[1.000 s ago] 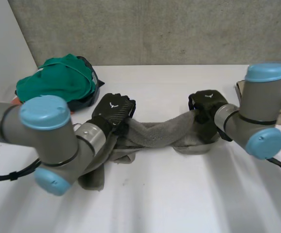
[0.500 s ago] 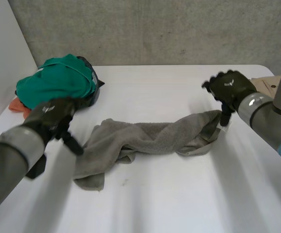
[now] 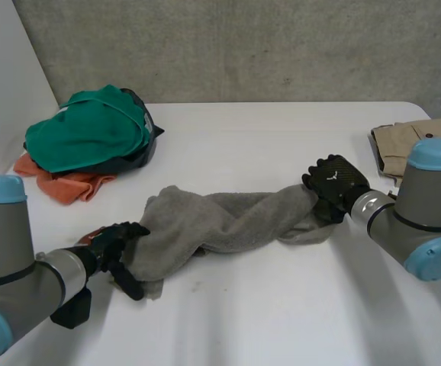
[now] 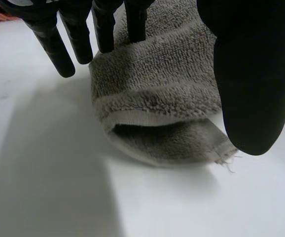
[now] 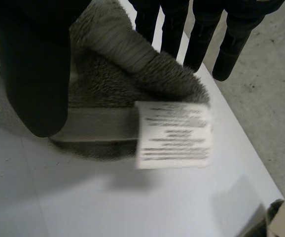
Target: Fold the laundry.
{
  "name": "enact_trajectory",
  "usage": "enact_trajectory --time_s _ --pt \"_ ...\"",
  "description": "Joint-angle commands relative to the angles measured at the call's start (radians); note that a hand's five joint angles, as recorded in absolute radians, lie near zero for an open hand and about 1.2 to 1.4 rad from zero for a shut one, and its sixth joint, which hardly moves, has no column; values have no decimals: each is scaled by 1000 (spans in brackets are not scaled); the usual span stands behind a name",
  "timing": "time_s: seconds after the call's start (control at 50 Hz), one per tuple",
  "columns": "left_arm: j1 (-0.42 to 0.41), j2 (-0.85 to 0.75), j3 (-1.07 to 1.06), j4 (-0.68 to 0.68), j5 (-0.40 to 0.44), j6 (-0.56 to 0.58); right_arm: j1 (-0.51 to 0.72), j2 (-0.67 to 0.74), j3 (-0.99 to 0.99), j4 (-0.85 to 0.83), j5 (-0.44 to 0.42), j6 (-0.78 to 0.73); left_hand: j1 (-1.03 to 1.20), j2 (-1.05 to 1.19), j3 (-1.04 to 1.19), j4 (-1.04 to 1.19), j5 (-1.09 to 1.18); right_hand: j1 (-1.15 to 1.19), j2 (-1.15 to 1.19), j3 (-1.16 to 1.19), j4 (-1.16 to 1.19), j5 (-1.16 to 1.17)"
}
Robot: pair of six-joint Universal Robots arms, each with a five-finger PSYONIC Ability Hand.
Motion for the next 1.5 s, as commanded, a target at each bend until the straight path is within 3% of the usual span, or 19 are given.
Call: enact_trajectory --time_s 0.02,0.08,0.12,0.14,0.16,0.26,0.44,0.54,0.64,0.74,0.82,0.94,1.0,1.06,1.2,1.3,1.5 --pt "-50 -76 32 75 -85 67 4 60 -67 -23 2 66 193 183 182 190 166 196 210 202 197 190" --pt "-64 -96 36 96 -115 112 7 70 -88 -35 2 94 445 435 434 442 418 404 418 410 405 398" --pt "-76 -110 49 128 -144 162 9 76 -111 -46 3 118 896 887 885 893 869 949 962 955 950 942" --pt "-80 -110 55 142 -158 182 9 77 -119 -46 5 125 1145 1136 1134 1142 1118 961 974 966 961 954" --pt "-80 -110 72 159 -181 207 9 76 -136 -43 8 137 1194 1184 1183 1191 1167 961 974 967 961 954" --pt "-74 -23 118 172 -237 245 0 6 -158 47 7 171 1194 1185 1183 1191 1167 961 974 967 961 954" --pt "-61 356 173 135 -60 302 -114 -314 -243 431 -7 195 1194 1185 1183 1191 1167 961 974 967 961 954" --pt "-56 377 217 -2 -7 437 -157 -378 -291 682 -27 155 1194 1185 1183 1191 1167 961 974 967 961 954" --pt "-62 236 271 -118 -13 612 -163 -338 -270 880 -64 -28 1194 1185 1183 1191 1167 961 974 967 961 954" --pt "-74 39 372 -65 -20 690 -123 -227 -317 819 -46 -27 1194 1185 1183 1191 1167 961 974 967 961 954" --pt "-85 -108 548 96 -25 699 -96 -127 -450 622 12 106 1194 1185 1183 1191 1167 961 974 967 961 954" --pt "-82 -157 771 476 -26 673 -97 -99 -590 128 126 334 1194 1185 1183 1191 1167 961 974 967 961 954" --pt "-87 -130 791 653 -40 618 -111 -142 -552 -154 120 443 1194 1185 1183 1191 1167 961 974 967 961 954" --pt "-93 -107 767 678 -52 562 -128 -177 -492 -284 87 529 1194 1185 1183 1191 1167 961 974 967 961 954" --pt "-94 -73 653 502 -52 535 -155 -170 -470 -96 -35 548 1194 1185 1183 1191 1167 961 974 967 961 954" --pt "-102 -74 485 379 -34 543 -168 -127 -426 194 -90 443 1194 1185 1183 1191 1167 961 974 967 961 954" --pt "-133 -214 299 325 15 647 -152 40 -306 437 -55 224 1194 1185 1183 1191 1167 961 974 967 961 954"
